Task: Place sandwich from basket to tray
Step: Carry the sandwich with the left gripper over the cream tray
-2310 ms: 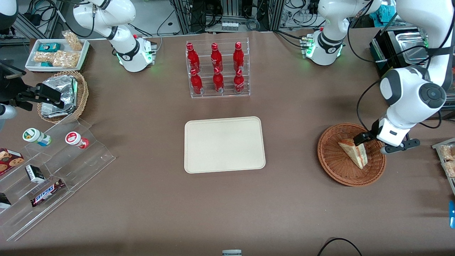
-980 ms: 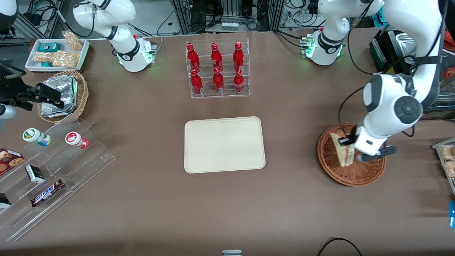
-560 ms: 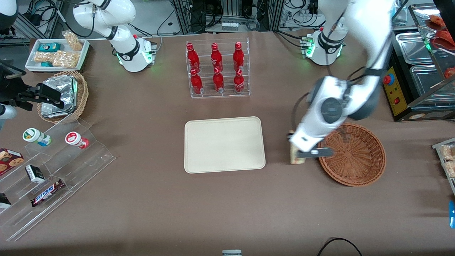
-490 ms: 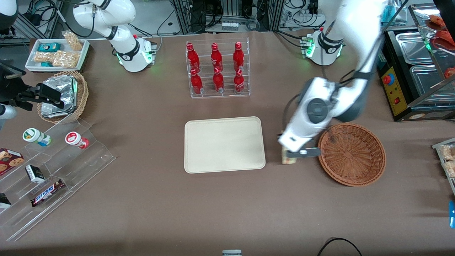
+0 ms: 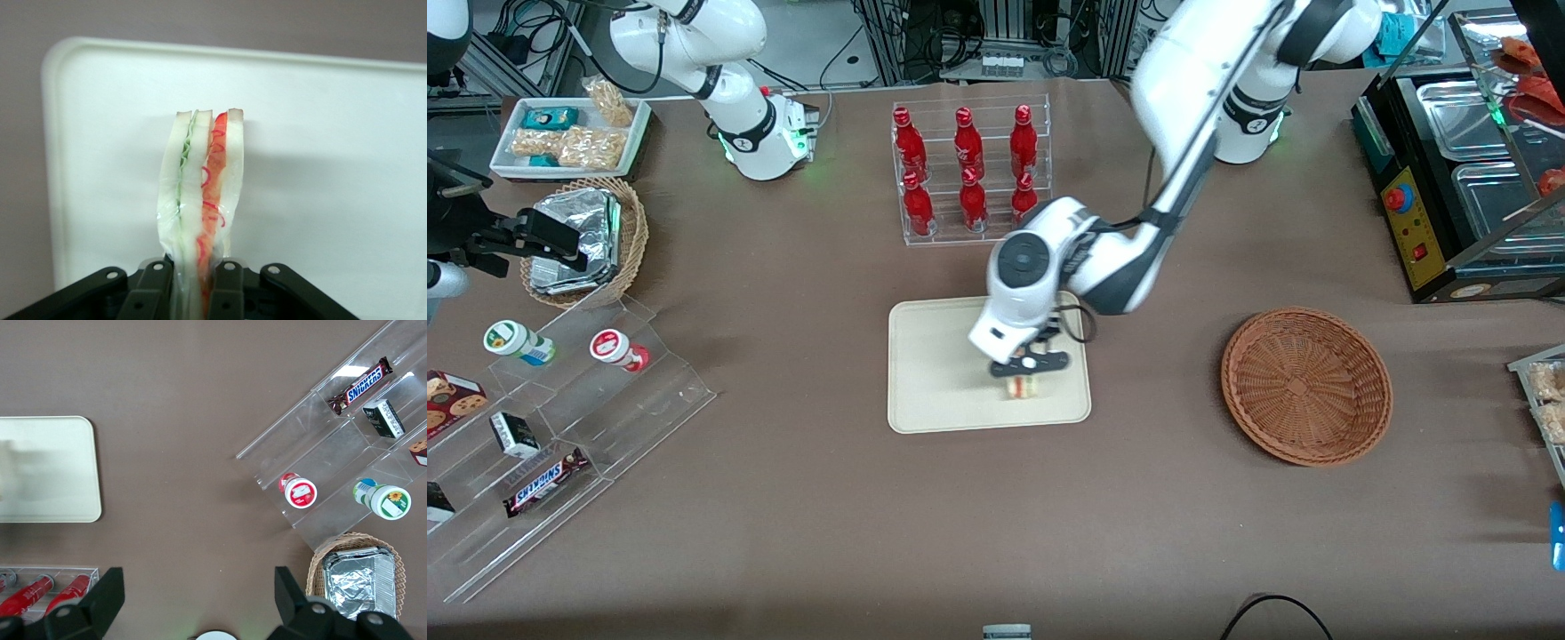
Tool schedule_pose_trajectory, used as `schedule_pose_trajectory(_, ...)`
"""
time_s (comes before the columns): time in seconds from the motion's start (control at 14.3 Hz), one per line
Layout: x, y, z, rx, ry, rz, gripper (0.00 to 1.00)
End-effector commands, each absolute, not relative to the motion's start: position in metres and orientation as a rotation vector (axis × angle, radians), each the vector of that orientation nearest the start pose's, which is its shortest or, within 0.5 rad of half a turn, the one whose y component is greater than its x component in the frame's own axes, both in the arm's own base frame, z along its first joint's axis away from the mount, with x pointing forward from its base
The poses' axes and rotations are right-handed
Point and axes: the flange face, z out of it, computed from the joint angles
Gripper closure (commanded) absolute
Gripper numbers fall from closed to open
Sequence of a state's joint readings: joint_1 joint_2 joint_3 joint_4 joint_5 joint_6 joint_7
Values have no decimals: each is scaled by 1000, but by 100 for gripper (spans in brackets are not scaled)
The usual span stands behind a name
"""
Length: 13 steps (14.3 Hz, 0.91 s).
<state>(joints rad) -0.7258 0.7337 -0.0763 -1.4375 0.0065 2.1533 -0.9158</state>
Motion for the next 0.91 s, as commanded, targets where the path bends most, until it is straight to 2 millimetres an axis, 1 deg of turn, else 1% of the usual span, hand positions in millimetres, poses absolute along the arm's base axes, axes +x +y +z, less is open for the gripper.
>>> schedule_pose_trajectory(0.0, 508, -542, 249, -3152, -242, 41, 95)
schedule_pose_trajectory(0.07, 506, -547, 246, -3153, -244, 39, 95)
schedule_pose_trajectory(0.21, 507, -548, 241, -3153, -240, 39, 94)
schedule_pose_trajectory(0.28, 505, -549, 235, -3154, -239, 41, 90)
schedule_pose_trajectory(0.35, 505, -549, 233, -3156, -245, 42, 75)
schedule_pose_trajectory(0.42, 504, -548, 231, -3154, -245, 45, 19)
schedule_pose_trajectory(0.49, 503, -547, 230, -3151, -251, 49, 0)
schedule_pose_trajectory(0.56, 504, -547, 233, -3157, -267, 53, 0)
schedule_pose_trajectory(0.7, 510, -544, 252, -3161, -284, 24, 0)
schedule_pose_trajectory(0.77, 508, -546, 273, -3174, -268, -5, 0)
schedule_pose_trajectory(0.84, 507, -542, 289, -3160, -265, 2, 0)
